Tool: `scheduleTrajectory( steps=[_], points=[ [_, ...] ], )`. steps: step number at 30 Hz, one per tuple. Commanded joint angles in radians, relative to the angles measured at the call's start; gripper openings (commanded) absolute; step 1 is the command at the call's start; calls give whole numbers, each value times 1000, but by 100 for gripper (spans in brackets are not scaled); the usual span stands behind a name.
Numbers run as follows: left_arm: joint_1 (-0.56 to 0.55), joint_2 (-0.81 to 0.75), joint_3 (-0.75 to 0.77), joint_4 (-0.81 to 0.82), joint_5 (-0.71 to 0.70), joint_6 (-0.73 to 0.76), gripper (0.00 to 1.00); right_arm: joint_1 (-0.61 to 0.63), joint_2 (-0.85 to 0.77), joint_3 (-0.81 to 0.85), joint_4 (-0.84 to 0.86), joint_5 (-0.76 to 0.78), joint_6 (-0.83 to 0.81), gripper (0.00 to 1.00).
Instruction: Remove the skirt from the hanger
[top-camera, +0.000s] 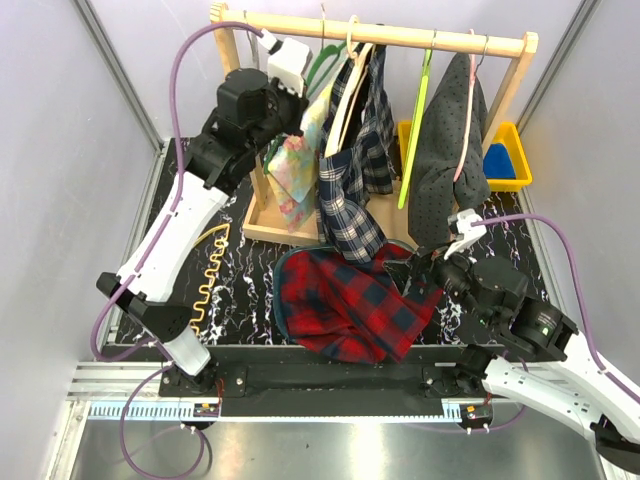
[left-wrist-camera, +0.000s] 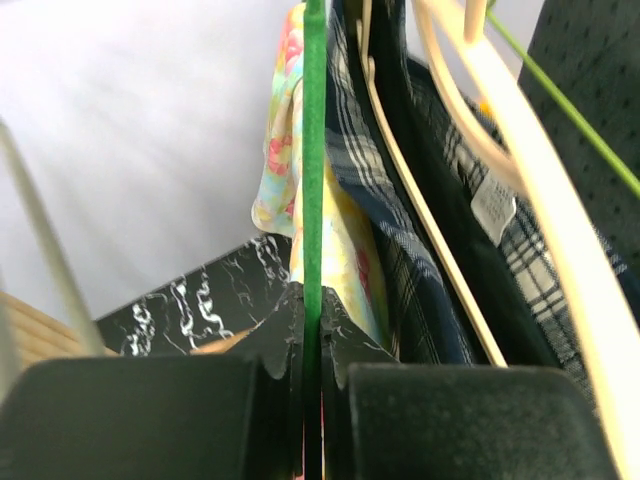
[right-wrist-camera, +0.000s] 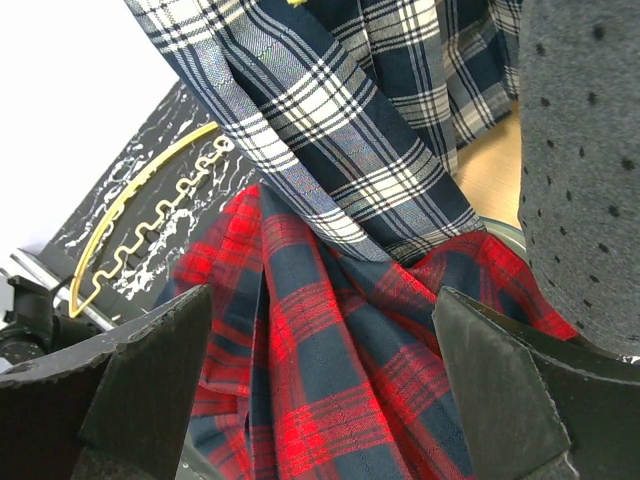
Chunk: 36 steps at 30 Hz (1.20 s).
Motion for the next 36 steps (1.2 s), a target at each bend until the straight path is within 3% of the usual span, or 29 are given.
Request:
scheduleTrajectory(
  steps=[1,5,12,16,21,36],
  points=[
    [46,-67,126,133,-36,22,0,-2,28,35,43,0,-31,100],
    [59,-129,134,118,-34,16,0,-2,43,40,64,-14,-45,100],
    [60,-385,-151,43,64,54,0,-2,89,90,86,-25,-75,100],
    [63,-542,-234,-63,330,176,0,-2,140,139,104,-58,-114,100],
    [63,-688,-296,-95,470,273,0,-2,212,231,167,-74,-164,100],
    [63,-692,-201,-104,478,258,0,0,232,290,451,-144,-83,100]
  ],
)
